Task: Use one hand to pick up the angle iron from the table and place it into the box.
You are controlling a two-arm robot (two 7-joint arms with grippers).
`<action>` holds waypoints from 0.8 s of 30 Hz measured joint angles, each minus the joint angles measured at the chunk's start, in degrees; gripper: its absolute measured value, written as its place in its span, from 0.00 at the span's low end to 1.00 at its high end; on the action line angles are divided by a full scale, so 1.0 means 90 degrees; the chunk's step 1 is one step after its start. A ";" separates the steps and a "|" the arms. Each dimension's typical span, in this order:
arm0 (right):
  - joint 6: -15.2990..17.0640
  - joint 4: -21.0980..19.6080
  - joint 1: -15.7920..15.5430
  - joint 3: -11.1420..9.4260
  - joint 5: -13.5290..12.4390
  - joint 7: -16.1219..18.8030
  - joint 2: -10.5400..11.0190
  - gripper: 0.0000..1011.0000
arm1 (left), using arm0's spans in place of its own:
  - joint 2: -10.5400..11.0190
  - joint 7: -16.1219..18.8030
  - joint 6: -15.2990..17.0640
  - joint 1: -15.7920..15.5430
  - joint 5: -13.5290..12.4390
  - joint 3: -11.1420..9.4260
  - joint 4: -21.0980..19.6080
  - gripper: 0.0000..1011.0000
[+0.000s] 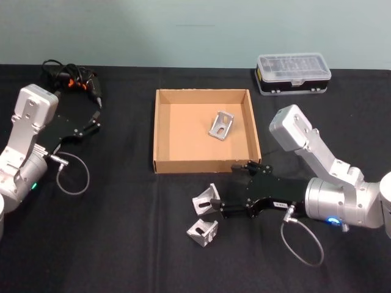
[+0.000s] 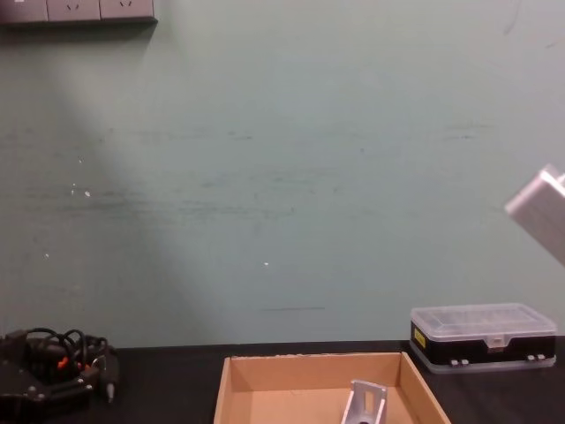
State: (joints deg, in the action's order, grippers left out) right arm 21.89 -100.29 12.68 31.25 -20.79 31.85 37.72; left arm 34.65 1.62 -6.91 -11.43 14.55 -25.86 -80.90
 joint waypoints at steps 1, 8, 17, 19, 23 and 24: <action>0.0008 0.0030 0.0014 0.0022 0.0002 -0.0020 -0.0011 0.99 | 0.0000 0.0000 0.0000 0.0000 0.0000 0.0000 0.0000 0.99; 0.0034 0.0255 0.0114 0.0144 0.0058 -0.0067 -0.0122 0.99 | 0.0000 0.0000 0.0000 0.0000 0.0000 0.0000 0.0000 0.99; 0.0037 0.0499 0.0212 0.0255 0.0118 -0.0078 -0.0288 0.99 | 0.0000 0.0000 0.0000 0.0000 0.0000 0.0000 0.0000 0.99; 0.0037 0.0514 0.0217 0.0263 0.0122 -0.0078 -0.0306 0.99 | 0.0000 0.0000 0.0000 0.0000 0.0000 0.0000 0.0000 0.99; 0.0048 0.0540 0.0228 0.0276 0.0133 -0.0089 -0.0347 0.99 | 0.0000 0.0000 0.0000 0.0000 0.0000 0.0000 0.0000 0.99; 0.0057 0.0549 0.0229 0.0282 0.0135 -0.0098 -0.0363 0.99 | 0.0000 0.0000 0.0000 0.0000 0.0000 0.0000 0.0000 0.99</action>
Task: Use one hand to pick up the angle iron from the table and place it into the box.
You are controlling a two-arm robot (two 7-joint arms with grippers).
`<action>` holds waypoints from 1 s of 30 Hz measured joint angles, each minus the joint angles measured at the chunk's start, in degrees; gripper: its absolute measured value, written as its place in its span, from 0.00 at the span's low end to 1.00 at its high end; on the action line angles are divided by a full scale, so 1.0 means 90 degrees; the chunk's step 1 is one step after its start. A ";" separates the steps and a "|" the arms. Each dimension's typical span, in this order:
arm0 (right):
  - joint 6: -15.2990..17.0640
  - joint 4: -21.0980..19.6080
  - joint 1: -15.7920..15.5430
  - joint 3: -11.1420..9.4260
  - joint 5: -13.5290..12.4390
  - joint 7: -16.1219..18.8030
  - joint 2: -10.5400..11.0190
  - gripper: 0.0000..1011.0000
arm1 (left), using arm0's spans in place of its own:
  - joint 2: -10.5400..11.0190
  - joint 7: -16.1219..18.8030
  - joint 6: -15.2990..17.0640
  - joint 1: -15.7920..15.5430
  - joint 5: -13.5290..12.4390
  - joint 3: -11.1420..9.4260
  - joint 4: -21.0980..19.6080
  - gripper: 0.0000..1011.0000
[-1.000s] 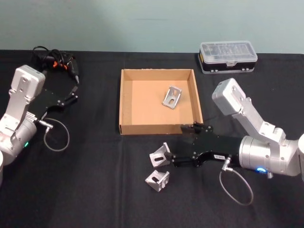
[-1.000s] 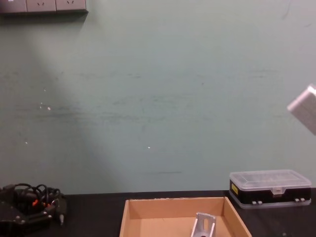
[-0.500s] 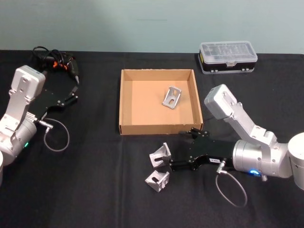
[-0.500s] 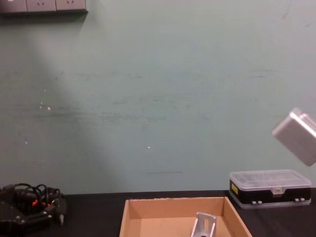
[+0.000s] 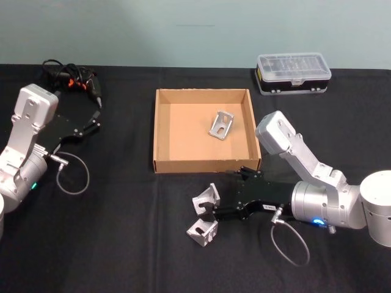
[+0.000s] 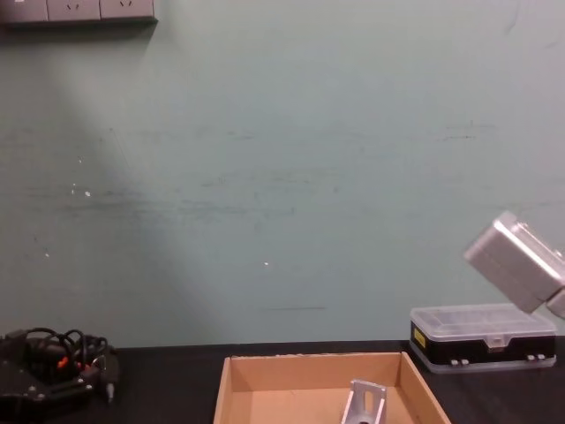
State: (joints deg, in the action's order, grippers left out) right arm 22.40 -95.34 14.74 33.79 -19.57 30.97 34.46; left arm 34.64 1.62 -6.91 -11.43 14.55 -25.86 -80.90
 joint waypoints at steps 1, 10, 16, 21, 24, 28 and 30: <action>0.0004 0.0003 0.0000 0.0003 0.0001 -0.0004 -0.0007 0.99 | 0.0000 0.0000 0.0000 0.0000 0.0000 0.0000 0.0000 0.99; 0.0046 0.0067 -0.0009 0.0061 0.0035 -0.0032 -0.0081 0.99 | 0.0000 0.0000 0.0000 0.0000 0.0000 0.0000 0.0000 0.99; 0.0052 0.0146 -0.0009 0.0083 0.0080 -0.0062 -0.0139 0.99 | 0.0000 0.0000 0.0000 0.0000 0.0000 0.0000 0.0000 0.99; 0.0052 0.0195 0.0006 0.0094 0.0114 -0.0071 -0.0193 0.99 | 0.0000 0.0000 0.0000 0.0000 0.0000 0.0000 0.0000 0.99; 0.0050 0.0217 0.0009 0.0095 0.0123 -0.0074 -0.0216 0.99 | 0.0000 0.0000 0.0000 0.0000 0.0000 0.0000 0.0000 0.99; 0.0049 0.0225 -0.0001 0.0081 0.0131 -0.0089 -0.0235 0.97 | 0.0000 0.0000 0.0000 0.0000 0.0000 0.0000 0.0000 0.99; 0.0049 0.0225 -0.0008 0.0070 0.0135 -0.0100 -0.0235 0.92 | 0.0000 0.0000 0.0000 0.0000 0.0000 0.0000 0.0000 0.99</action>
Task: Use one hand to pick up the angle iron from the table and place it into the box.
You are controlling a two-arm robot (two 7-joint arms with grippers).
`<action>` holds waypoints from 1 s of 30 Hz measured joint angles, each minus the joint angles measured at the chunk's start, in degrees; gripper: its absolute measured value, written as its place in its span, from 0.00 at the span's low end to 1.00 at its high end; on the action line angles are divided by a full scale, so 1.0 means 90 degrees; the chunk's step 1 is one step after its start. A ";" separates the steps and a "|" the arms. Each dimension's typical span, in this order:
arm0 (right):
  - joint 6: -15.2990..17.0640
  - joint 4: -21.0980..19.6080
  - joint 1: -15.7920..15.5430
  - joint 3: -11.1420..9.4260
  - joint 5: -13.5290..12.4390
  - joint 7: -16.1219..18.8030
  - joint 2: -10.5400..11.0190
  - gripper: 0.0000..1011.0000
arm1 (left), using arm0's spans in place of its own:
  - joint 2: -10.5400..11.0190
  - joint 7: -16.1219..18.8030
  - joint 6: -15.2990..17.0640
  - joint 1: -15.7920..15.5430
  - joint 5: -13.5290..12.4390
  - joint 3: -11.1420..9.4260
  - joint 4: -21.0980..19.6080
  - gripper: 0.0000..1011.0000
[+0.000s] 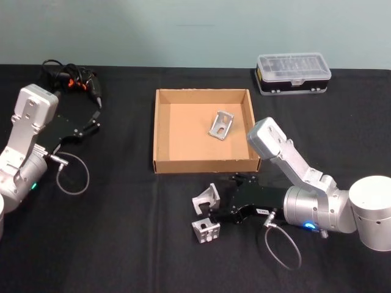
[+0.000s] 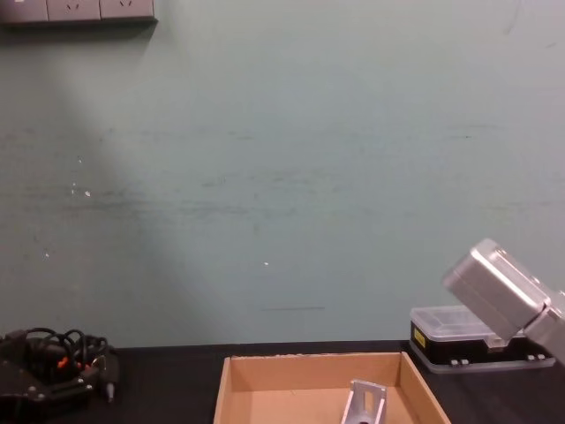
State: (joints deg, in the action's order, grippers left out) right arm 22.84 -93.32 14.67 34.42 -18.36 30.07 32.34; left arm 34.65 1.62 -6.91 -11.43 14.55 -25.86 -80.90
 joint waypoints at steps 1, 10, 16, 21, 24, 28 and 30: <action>0.0001 -0.0002 -0.0003 -0.0005 0.0003 -0.0005 0.0000 0.90 | 0.0000 0.0000 0.0000 0.0000 0.0000 0.0000 0.0000 0.99; 0.0002 -0.0026 -0.0037 -0.0078 0.0036 -0.0071 -0.0025 0.68 | 0.0000 0.0000 0.0000 0.0000 0.0000 0.0000 0.0000 0.99; -0.0005 -0.0018 -0.0048 -0.0140 0.0016 -0.0082 -0.0055 0.46 | 0.0000 0.0000 0.0000 0.0000 0.0000 0.0000 0.0000 0.99; -0.0001 0.0018 -0.0029 -0.0146 -0.0020 -0.0069 -0.0089 0.30 | 0.0000 0.0000 0.0000 0.0000 0.0000 0.0000 0.0000 0.99; 0.0006 0.0041 -0.0014 -0.0127 -0.0060 -0.0023 -0.0112 0.22 | 0.0000 0.0000 0.0000 0.0000 0.0000 0.0000 0.0000 0.99; 0.0018 0.0059 0.0001 -0.0098 -0.0085 0.0013 -0.0128 0.08 | 0.0000 0.0000 0.0000 0.0000 0.0000 0.0000 0.0000 0.99; 0.0021 0.0069 0.0010 -0.0090 -0.0095 0.0019 -0.0133 0.07 | 0.0000 0.0000 0.0000 0.0000 0.0000 0.0000 0.0000 0.99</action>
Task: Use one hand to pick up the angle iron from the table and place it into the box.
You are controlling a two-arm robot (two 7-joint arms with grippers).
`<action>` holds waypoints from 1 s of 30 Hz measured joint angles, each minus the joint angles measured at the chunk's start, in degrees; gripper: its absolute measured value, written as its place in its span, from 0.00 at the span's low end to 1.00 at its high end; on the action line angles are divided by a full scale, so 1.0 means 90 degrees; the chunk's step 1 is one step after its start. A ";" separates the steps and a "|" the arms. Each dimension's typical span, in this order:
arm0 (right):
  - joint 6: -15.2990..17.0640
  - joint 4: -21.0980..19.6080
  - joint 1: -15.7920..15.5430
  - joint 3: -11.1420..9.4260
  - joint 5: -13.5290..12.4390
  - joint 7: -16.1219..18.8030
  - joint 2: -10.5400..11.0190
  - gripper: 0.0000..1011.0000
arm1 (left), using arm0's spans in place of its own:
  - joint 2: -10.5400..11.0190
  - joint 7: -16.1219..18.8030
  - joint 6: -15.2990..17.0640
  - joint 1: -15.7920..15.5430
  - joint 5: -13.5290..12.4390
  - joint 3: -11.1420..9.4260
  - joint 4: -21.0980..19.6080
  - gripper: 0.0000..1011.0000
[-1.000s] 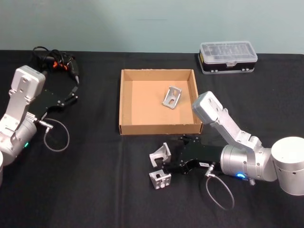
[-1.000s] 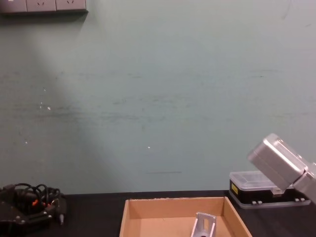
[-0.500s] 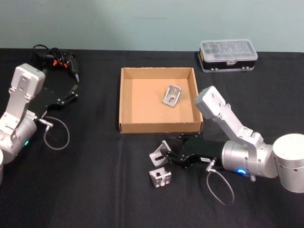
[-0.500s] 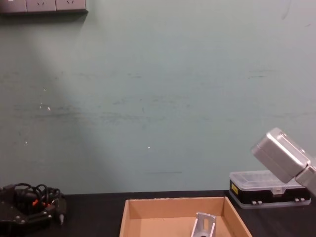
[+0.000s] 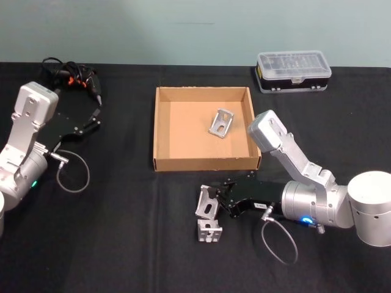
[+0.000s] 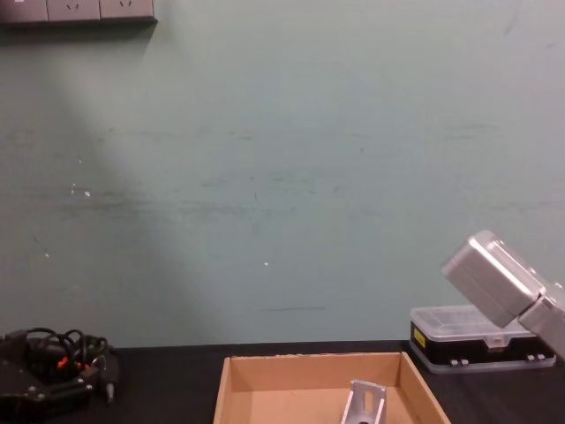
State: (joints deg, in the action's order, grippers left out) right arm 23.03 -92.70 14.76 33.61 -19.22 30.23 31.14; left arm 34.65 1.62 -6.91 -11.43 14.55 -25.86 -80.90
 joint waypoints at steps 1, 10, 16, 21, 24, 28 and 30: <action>0.0002 0.0006 0.0010 0.0007 -0.0008 0.0004 -0.0003 0.07 | 0.0000 0.0000 0.0000 0.0000 0.0000 0.0000 0.0000 0.99; 0.0005 0.0019 0.0049 0.0043 -0.0036 0.0036 0.0003 0.07 | 0.0000 0.0000 0.0000 0.0000 0.0000 0.0000 0.0000 0.99; -0.0039 -0.0024 0.0086 0.0033 -0.0064 0.0035 0.0010 0.07 | 0.0000 0.0000 0.0000 0.0000 0.0000 0.0000 0.0000 0.99; -0.0172 -0.0144 0.0203 -0.0077 -0.0092 0.0001 0.0007 0.07 | 0.0000 0.0000 0.0000 0.0000 0.0000 0.0000 0.0000 0.99; -0.0260 -0.0223 0.0307 -0.0172 -0.0116 -0.0037 0.0000 0.07 | 0.0000 0.0000 0.0000 0.0000 0.0000 0.0000 0.0000 0.99; -0.0414 -0.0286 0.0501 -0.0278 -0.0116 -0.0085 -0.0029 0.07 | 0.0000 0.0000 0.0000 0.0000 0.0000 0.0000 0.0000 0.99; -0.0500 -0.0280 0.0612 -0.0322 -0.0104 -0.0105 -0.0056 0.07 | 0.0000 0.0000 0.0000 0.0000 0.0000 0.0000 0.0000 0.99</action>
State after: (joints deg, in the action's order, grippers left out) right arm 18.53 -95.22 20.27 30.71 -20.16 29.29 30.64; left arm 34.65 1.62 -6.91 -11.43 14.55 -25.86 -80.90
